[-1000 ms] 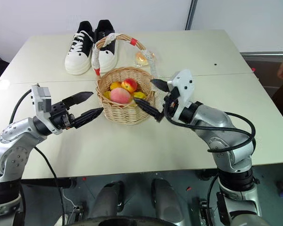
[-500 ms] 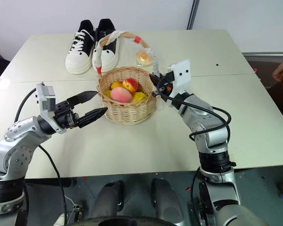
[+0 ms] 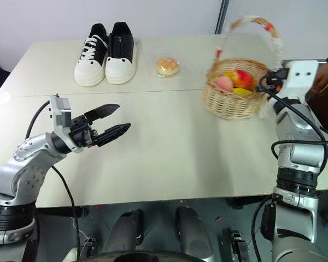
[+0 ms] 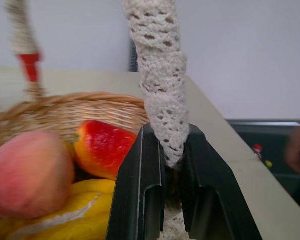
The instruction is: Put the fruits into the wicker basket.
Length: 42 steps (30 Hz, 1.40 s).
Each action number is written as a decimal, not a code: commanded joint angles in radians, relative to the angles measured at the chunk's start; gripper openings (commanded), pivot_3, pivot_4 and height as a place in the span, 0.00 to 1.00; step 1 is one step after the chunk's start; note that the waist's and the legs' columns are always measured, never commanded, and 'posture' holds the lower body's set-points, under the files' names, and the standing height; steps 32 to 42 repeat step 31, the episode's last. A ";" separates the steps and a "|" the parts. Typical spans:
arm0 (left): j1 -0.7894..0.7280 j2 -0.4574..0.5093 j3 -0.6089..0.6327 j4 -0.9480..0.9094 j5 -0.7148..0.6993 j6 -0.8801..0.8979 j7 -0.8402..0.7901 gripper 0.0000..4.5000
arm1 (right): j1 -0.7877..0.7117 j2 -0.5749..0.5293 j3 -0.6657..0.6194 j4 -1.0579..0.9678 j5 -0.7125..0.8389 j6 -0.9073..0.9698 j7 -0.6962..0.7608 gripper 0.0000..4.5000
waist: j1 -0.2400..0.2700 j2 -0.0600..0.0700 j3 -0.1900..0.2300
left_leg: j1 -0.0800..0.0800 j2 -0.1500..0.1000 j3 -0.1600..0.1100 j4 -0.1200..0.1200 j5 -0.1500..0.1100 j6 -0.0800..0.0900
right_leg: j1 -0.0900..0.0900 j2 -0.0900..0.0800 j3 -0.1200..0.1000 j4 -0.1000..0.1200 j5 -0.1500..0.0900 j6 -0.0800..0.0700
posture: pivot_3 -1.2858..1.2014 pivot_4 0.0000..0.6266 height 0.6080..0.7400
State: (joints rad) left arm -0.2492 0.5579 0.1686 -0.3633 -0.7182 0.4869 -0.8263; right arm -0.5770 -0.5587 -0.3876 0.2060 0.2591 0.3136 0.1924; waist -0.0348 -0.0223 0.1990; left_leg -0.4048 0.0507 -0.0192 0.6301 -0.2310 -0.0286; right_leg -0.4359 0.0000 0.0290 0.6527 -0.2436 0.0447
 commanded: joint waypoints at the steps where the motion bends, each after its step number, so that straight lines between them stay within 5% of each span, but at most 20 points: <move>1: -0.021 -0.004 -0.002 -0.005 0.003 -0.025 -0.005 0.93 | -0.015 -0.017 -0.038 0.015 0.023 -0.054 0.025 0.21 | -0.004 0.000 0.000 | 0.000 0.000 0.000 0.000 0.000 0.000 | 0.000 0.000 0.000 0.001 0.000 0.000 | 0.52 0.24 1.00; 7: -0.018 -0.008 0.000 -0.002 0.006 -0.018 -0.007 0.93 | 0.092 -0.017 -0.069 -0.136 0.036 -0.035 0.014 0.81 | -0.004 0.000 0.000 | 0.000 0.000 -0.001 0.000 0.000 0.000 | 0.000 0.001 0.000 0.001 0.000 0.000 | 0.52 0.24 1.00; 13: 0.043 -0.026 0.004 0.068 0.125 -0.032 0.123 0.93 | 0.322 0.017 -0.152 -0.378 0.131 -0.047 0.069 0.81 | 0.001 0.002 -0.001 | 0.001 0.000 -0.001 0.000 0.000 0.000 | 0.001 0.001 0.000 0.001 0.000 0.001 | 0.52 0.24 1.00; 20: 0.196 -0.064 0.057 0.125 0.207 -0.111 0.203 0.93 | 0.524 -0.011 0.117 -0.582 0.197 -0.044 0.398 0.81 | -0.013 0.002 -0.001 | 0.014 0.001 0.001 -0.003 -0.001 0.001 | 0.009 0.003 0.006 0.001 -0.005 -0.001 | 0.52 0.24 1.00; 31: 0.373 -0.092 0.137 0.060 0.240 -0.192 0.268 0.93 | 0.393 0.090 0.335 -0.402 0.121 -0.114 0.485 0.81 | -0.005 0.001 -0.002 | 0.014 0.001 0.006 -0.002 -0.002 0.002 | 0.008 0.004 0.013 -0.003 -0.004 -0.003 | 0.52 0.24 1.00; 42: 0.373 -0.092 0.137 0.060 0.240 -0.192 0.268 0.93 | 0.393 0.090 0.335 -0.402 0.121 -0.114 0.485 0.81 | -0.005 0.001 -0.002 | 0.014 0.001 0.006 -0.002 -0.002 0.002 | 0.008 0.004 0.013 -0.003 -0.004 -0.003 | 0.52 0.24 1.00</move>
